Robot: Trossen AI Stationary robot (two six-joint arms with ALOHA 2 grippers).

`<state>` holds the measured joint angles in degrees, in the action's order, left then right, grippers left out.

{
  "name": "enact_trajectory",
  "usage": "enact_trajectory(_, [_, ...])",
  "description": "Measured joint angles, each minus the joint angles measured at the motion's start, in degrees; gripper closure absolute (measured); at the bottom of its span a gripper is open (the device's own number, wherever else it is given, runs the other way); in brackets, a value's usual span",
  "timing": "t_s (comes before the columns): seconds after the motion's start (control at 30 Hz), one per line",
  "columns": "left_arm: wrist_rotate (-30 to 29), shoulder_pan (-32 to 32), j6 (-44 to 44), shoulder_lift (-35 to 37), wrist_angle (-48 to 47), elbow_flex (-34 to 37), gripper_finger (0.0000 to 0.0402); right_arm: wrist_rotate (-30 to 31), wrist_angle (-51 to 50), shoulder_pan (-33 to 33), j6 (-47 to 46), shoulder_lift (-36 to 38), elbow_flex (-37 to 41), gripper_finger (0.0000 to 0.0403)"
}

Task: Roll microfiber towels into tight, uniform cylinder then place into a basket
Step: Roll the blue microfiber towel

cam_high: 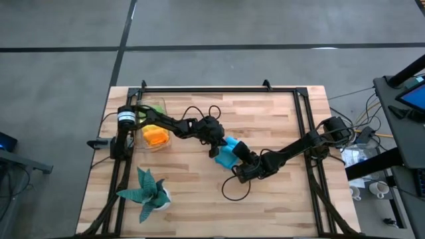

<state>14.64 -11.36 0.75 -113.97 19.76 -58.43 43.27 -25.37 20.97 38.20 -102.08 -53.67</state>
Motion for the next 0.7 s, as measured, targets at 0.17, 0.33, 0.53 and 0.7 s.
enact_trajectory(0.17, [0.0, -0.1, -0.1, 0.0, -0.1, 0.0, 0.0402, -0.3, -0.3, 0.0, -4.7, 0.2, -0.5, 0.0379])
enact_trajectory(0.33, [0.0, -0.2, -0.1, 0.0, -0.1, 0.2, 0.0402, -0.4, -2.1, 0.0, -12.3, 2.9, -1.4, 0.0329])
enact_trajectory(0.53, [0.0, -0.2, -0.1, 0.0, -0.1, 0.3, 0.0402, -0.3, -11.2, -0.1, -27.3, 7.7, -1.1, 0.0286])
enact_trajectory(0.7, [0.0, -0.2, -0.1, 0.0, 0.0, 0.3, 0.0402, 2.1, -6.1, -0.2, -45.9, 12.9, 4.8, 0.0319])
